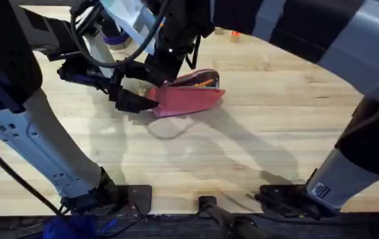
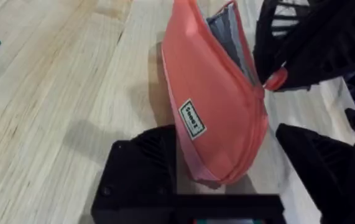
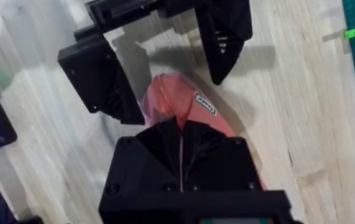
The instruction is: Unzip the bag, pick up the pens from the table one at a time and place them inside, then zip the bag closed.
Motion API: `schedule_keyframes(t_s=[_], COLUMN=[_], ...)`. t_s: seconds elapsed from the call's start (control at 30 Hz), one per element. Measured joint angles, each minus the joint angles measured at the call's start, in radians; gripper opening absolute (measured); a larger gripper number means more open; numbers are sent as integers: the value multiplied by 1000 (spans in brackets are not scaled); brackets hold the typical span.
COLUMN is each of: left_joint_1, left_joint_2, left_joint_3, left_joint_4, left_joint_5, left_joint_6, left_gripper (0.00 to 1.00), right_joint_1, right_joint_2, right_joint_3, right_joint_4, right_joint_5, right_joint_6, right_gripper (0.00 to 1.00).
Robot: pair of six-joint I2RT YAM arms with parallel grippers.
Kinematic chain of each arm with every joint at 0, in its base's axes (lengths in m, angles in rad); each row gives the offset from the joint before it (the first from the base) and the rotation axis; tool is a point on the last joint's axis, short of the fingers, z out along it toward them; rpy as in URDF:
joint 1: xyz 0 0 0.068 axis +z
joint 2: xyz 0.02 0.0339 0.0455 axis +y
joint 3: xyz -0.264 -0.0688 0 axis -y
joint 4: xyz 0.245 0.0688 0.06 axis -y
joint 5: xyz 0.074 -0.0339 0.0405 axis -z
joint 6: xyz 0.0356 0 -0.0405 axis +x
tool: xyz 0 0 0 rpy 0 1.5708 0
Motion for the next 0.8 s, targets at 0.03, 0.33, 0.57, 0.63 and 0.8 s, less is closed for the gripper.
schedule_keyframes(t_s=[0.03,0.33,0.57,0.63,0.8], left_joint_1=[-4,-26,-26,-26,-26], left_joint_2=[0,0,0,0,0], left_joint_3=[0,0,0,0,0], left_joint_4=[0,16,17,15,17], left_joint_5=[0,0,0,-1,4], left_joint_6=[1,6,7,7,11], left_gripper=[993,992,623,320,46], right_joint_1=[0,0,0,0,0], right_joint_2=[0,0,0,0,0], right_joint_3=[0,0,0,0,0], right_joint_4=[0,0,0,2,4], right_joint_5=[1,3,3,4,11], right_joint_6=[0,0,0,0,0], right_gripper=[31,30,30,30,30])
